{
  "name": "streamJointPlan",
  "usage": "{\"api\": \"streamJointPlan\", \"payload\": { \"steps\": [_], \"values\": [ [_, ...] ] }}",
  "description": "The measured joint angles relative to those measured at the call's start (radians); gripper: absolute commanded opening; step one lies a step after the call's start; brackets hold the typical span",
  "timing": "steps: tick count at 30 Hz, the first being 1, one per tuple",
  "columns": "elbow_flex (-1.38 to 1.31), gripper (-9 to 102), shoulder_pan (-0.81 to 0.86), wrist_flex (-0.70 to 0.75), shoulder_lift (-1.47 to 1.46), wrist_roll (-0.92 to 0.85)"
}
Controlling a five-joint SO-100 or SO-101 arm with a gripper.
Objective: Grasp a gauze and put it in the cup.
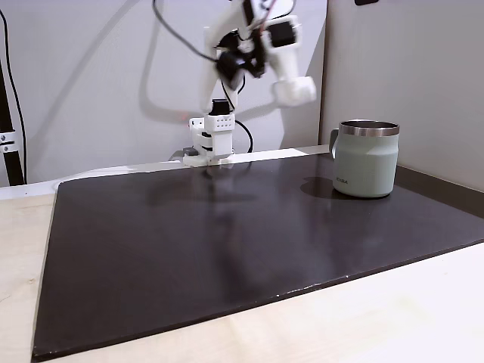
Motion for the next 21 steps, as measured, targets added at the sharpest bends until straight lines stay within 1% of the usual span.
{"api": "streamJointPlan", "payload": {
  "steps": [8,21],
  "values": [
    [-0.359,0,-0.21,0.133,-0.233,-0.034],
    [-0.554,0,-0.376,0.137,-0.456,-0.037]
  ]
}}
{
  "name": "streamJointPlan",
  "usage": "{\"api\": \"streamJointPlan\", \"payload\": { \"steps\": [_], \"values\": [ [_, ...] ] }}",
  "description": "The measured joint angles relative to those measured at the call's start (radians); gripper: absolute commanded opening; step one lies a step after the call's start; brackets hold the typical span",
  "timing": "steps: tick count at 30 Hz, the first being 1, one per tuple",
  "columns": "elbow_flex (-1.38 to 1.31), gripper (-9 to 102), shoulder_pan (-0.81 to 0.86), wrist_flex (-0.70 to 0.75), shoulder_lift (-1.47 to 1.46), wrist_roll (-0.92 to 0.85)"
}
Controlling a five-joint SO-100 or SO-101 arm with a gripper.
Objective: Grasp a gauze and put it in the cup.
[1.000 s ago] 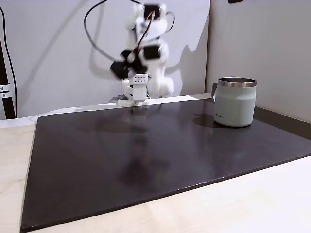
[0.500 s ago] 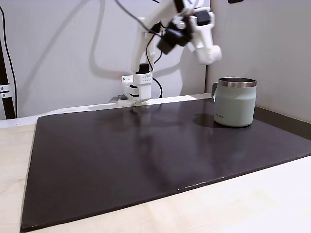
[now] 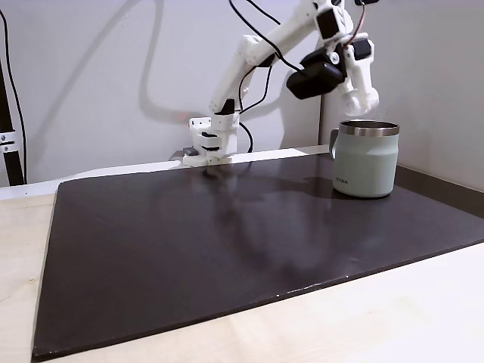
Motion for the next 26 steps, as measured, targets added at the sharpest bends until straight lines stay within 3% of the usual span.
{"api": "streamJointPlan", "payload": {
  "steps": [8,12,14,26],
  "values": [
    [-0.002,1,-0.038,0.0,-0.011,-0.006],
    [-0.002,30,-0.037,0.0,-0.011,-0.006],
    [-0.002,38,-0.041,0.002,-0.015,-0.006],
    [-0.003,39,-0.009,0.002,-0.018,-0.006]
  ]
}}
